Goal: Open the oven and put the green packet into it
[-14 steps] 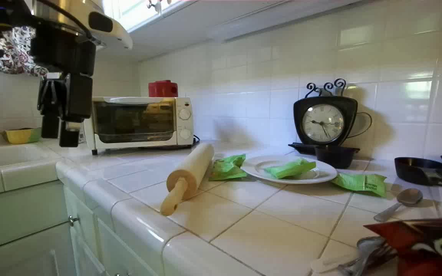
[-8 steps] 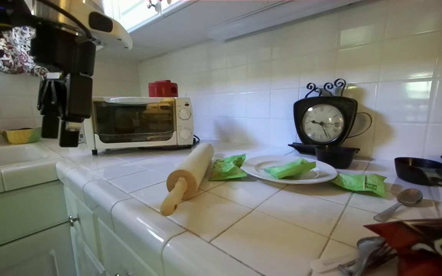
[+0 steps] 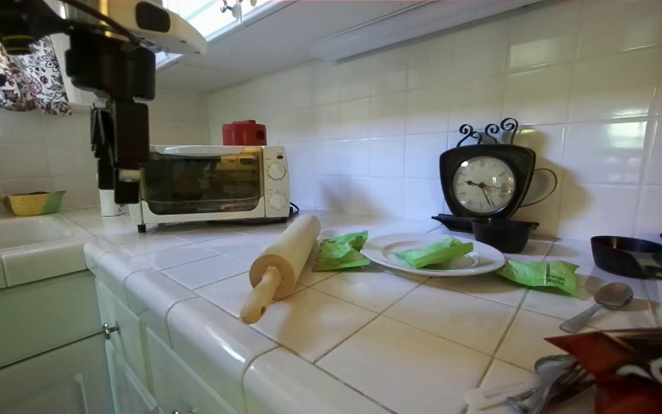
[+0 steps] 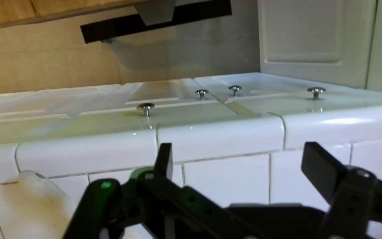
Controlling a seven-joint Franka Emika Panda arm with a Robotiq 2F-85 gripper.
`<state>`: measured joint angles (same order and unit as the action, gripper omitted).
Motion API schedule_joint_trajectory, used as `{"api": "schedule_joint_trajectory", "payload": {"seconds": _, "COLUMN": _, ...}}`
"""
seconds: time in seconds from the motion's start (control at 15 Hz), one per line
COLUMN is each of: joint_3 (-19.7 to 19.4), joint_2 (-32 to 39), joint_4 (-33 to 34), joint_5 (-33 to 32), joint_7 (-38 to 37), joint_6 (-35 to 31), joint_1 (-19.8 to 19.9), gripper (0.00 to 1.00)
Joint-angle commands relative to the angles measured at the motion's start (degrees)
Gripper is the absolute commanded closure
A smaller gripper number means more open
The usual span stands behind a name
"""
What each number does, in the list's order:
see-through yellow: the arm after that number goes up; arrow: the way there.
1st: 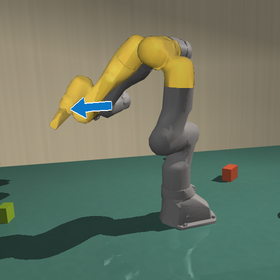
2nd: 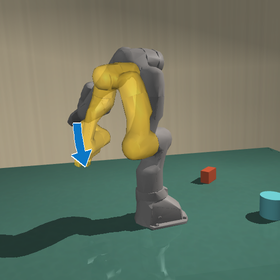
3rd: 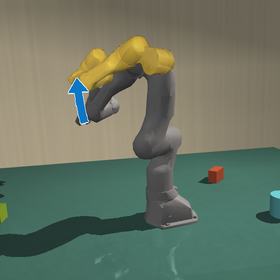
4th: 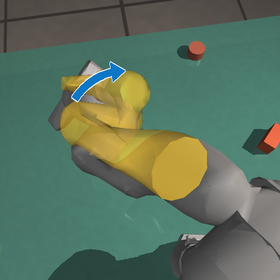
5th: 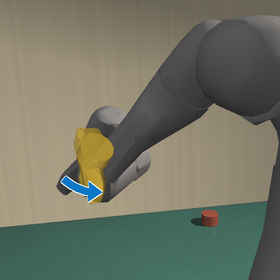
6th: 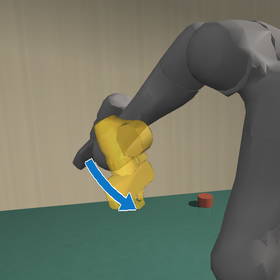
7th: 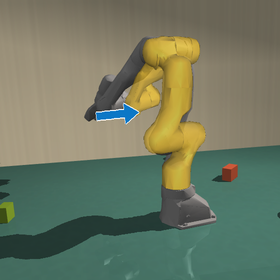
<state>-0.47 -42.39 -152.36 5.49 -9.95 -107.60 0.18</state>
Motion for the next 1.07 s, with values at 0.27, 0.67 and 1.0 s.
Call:
{"api": "schedule_joint_trajectory", "payload": {"seconds": 0.27, "joint_3": 3.65, "joint_2": 4.63, "joint_4": 7.87, "joint_5": 5.56, "joint_7": -9.56, "joint_6": -13.6, "joint_1": 1.88, "gripper": 0.0}}
{"api": "schedule_joint_trajectory", "payload": {"seconds": 0.67, "joint_3": 6.55, "joint_2": 17.44, "joint_4": 17.71, "joint_5": 6.91, "joint_7": -10.42, "joint_6": -22.41, "joint_1": -0.71, "gripper": 0.0}}
{"api": "schedule_joint_trajectory", "payload": {"seconds": 1.0, "joint_3": 9.77, "joint_2": 27.35, "joint_4": 25.11, "joint_5": 6.72, "joint_7": -10.9, "joint_6": -25.68, "joint_1": -4.29, "gripper": 0.0}}
